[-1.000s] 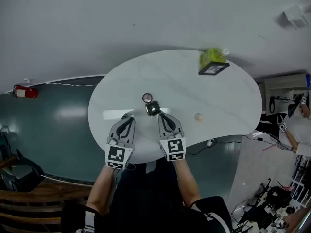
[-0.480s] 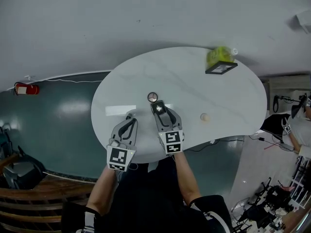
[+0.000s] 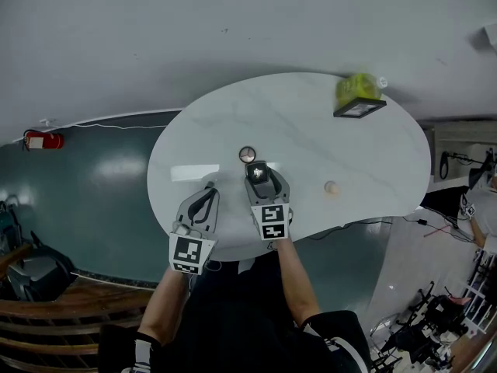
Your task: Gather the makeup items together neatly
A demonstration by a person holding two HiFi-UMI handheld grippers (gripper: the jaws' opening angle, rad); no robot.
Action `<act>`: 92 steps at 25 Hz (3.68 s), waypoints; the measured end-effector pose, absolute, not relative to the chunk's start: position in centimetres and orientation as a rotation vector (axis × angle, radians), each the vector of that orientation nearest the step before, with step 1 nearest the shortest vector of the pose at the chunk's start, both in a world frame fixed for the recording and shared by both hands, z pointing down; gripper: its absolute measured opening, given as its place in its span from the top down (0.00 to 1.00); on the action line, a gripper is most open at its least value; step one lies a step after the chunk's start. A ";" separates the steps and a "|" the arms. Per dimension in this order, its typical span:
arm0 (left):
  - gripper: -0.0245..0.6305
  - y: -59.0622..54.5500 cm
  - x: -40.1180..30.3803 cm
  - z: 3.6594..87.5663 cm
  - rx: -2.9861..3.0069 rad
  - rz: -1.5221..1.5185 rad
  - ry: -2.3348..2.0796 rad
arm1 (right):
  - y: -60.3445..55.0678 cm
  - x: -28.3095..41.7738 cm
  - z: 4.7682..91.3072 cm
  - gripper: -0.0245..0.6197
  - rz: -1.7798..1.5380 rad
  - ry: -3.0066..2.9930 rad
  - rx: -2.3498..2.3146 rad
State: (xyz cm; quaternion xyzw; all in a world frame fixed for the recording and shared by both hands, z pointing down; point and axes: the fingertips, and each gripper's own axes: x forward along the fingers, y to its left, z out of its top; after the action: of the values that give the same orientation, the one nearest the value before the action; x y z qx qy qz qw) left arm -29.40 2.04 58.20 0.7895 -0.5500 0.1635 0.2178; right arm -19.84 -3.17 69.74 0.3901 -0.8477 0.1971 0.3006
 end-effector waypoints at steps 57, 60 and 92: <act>0.93 4.9 -26.6 55.8 2.149 0.478 -1.647 | -3.0 -15.8 66.8 0.49 0.456 -2.242 1.048; 0.93 4.8 -25.1 55.3 2.173 0.477 -1.638 | -3.3 -14.0 65.0 0.49 0.441 -2.254 1.085; 0.93 0.4 -3.0 54.3 2.390 0.499 -1.418 | -5.2 14.9 61.9 0.49 0.433 -2.054 1.444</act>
State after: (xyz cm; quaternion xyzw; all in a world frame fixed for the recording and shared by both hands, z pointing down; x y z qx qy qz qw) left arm -3.01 0.43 54.34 0.8358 -0.4960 0.1744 0.1583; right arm 14.87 -5.22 61.93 0.5420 -0.7708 0.1625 0.2927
